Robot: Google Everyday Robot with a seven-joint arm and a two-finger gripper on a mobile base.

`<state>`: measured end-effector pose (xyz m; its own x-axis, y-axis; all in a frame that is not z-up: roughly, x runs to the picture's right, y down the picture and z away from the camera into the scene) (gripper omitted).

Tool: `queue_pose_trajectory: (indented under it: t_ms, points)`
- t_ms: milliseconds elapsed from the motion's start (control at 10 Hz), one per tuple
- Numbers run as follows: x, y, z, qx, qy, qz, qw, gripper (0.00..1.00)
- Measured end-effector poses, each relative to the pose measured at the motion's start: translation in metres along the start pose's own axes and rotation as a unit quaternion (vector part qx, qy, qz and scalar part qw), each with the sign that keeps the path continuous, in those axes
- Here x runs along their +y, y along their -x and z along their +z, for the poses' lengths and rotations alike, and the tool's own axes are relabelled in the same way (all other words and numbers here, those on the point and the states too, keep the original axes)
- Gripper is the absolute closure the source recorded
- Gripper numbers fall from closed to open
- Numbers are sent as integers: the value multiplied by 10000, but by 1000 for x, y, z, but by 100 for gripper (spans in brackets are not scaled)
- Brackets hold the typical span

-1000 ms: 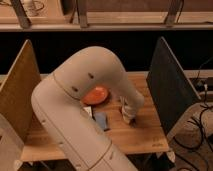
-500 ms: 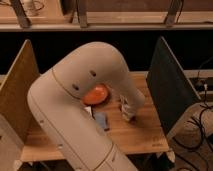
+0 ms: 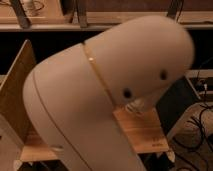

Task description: Drag the pepper across the table

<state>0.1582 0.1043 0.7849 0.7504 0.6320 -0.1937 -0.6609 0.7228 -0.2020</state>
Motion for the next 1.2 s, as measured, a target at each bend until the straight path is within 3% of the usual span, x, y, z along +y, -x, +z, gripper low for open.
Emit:
queue_pose_trajectory:
  t_ms: [200,500,700,900,1200]
  points:
    - [-7,-27,-14,-72,-86,279,9995,100]
    - [-16,-80,-12,109,-50,850,9963,100]
    - [-22,-121,4,291,114,1432,9892,100]
    - [-23,-134,10,337,171,1613,9862,100]
    - [-22,-131,11,320,192,1601,9864,99]
